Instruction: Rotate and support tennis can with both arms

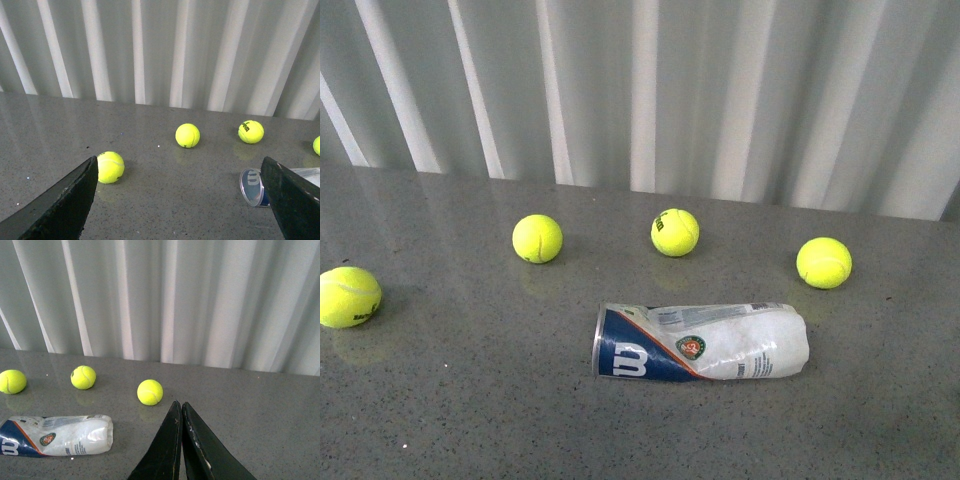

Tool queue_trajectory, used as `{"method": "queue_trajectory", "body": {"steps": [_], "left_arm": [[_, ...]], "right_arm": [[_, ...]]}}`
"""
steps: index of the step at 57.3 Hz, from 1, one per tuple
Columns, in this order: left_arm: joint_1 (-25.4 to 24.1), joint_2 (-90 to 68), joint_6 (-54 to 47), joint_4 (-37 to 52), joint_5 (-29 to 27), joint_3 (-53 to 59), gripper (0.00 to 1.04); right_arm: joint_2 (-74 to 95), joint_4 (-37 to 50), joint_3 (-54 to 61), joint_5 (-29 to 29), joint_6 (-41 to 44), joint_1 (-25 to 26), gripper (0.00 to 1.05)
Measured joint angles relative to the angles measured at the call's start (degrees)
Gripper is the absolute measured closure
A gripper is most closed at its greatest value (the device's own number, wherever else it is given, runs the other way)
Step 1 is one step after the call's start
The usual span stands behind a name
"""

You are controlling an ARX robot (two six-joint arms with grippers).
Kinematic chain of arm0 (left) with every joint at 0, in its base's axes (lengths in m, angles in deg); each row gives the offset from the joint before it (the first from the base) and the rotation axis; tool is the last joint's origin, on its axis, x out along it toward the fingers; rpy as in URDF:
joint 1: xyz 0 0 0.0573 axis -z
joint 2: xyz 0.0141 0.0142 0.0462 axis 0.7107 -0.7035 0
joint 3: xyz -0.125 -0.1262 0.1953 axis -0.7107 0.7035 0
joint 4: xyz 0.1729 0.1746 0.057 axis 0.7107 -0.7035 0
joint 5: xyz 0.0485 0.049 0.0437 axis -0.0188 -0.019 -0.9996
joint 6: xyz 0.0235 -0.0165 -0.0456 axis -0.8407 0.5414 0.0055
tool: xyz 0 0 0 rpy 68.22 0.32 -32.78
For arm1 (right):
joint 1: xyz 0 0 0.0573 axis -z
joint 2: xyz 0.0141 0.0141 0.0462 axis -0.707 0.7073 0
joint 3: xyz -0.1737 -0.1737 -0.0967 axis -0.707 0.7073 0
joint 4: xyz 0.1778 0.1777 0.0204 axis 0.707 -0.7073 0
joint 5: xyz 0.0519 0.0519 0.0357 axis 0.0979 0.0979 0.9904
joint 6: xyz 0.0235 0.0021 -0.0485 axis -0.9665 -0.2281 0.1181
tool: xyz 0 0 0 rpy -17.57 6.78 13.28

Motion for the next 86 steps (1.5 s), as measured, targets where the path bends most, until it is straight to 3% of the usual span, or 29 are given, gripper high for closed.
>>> {"method": "queue_trajectory", "body": {"steps": [43, 53, 62, 71, 74, 77, 86], "left_arm": [[0.00, 0.00, 0.00, 0.00, 0.02, 0.00, 0.07], [0.00, 0.00, 0.00, 0.00, 0.00, 0.02, 0.07], [0.00, 0.00, 0.00, 0.00, 0.00, 0.02, 0.07], [0.61, -0.76, 0.46, -1.44, -1.64, -0.35, 0.07], [2.69, -4.24, 0.57, -7.02, -6.84, -2.71, 0.07], [4.17, -10.32, 0.37, -6.51, -9.25, -4.98, 0.07], [4.11, -35.65, -1.73, 14.91, -4.70, -14.99, 0.07]], "right_arm": [[-4.22, 0.76, 4.63, 0.02, 0.02, -0.07, 1.01], [-4.22, 0.76, 4.63, 0.00, 0.00, -0.07, 0.69], [-4.24, 0.76, 4.63, 0.00, 0.00, -0.07, 0.32], [-4.24, 0.76, 4.63, 0.02, -0.02, -0.07, 0.06], [-4.22, 0.76, 4.63, 0.00, -0.04, -0.07, 0.07], [-4.26, 0.76, 4.63, 0.00, -0.04, -0.07, 0.08], [-4.26, 0.76, 4.63, 0.02, -0.04, -0.07, 0.07]]}}
